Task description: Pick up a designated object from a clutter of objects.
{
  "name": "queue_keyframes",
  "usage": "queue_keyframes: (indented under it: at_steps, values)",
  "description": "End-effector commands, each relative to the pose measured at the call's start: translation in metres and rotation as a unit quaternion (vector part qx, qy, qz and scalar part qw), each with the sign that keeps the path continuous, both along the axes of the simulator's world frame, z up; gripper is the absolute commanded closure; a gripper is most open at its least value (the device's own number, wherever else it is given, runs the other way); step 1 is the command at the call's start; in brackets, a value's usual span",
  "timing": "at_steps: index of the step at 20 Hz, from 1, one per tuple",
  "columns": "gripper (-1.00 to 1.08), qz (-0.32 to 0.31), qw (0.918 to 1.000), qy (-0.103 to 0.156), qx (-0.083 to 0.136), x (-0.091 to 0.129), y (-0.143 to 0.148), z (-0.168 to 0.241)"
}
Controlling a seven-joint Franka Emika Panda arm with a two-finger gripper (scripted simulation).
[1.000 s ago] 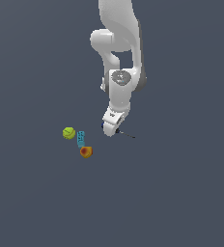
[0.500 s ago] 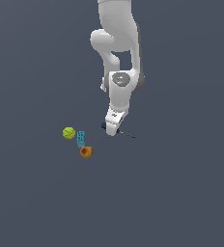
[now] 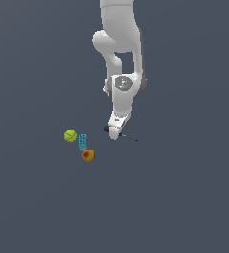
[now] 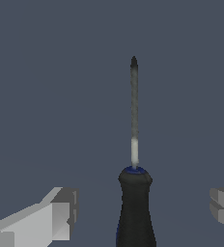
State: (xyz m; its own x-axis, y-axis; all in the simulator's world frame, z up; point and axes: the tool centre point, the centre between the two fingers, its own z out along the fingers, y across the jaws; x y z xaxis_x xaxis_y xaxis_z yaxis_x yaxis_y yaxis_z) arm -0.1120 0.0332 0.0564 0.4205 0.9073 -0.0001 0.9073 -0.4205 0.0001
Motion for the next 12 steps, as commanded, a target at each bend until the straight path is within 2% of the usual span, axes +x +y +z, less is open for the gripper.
queue_keyframes:
  at_steps: [1, 12]
  values:
    - [-0.92, 0.001, 1.0, 0.0, 0.0, -0.001, 0.0, -0.008]
    - [-0.92, 0.002, 1.0, 0.0, 0.0, -0.001, 0.0, -0.041]
